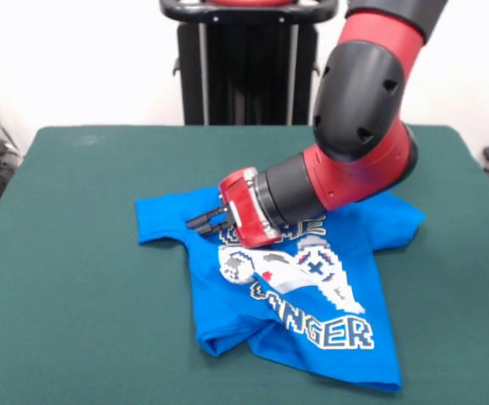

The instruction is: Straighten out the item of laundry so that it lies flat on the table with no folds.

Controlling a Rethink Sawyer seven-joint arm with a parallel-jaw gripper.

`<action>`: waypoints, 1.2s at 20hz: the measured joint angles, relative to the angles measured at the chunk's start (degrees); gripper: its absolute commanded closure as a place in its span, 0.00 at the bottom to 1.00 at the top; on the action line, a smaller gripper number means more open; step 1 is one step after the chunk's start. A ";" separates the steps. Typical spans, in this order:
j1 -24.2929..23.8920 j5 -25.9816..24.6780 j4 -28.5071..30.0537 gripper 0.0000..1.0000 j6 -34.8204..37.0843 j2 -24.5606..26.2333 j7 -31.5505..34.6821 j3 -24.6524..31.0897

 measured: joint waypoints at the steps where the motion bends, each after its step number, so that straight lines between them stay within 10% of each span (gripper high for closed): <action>1: -0.01 0.00 0.25 1.00 -0.43 -0.07 0.00 -0.03; 24: -2.30 -1.76 7.16 1.00 -21.83 8.15 0.01 -11.31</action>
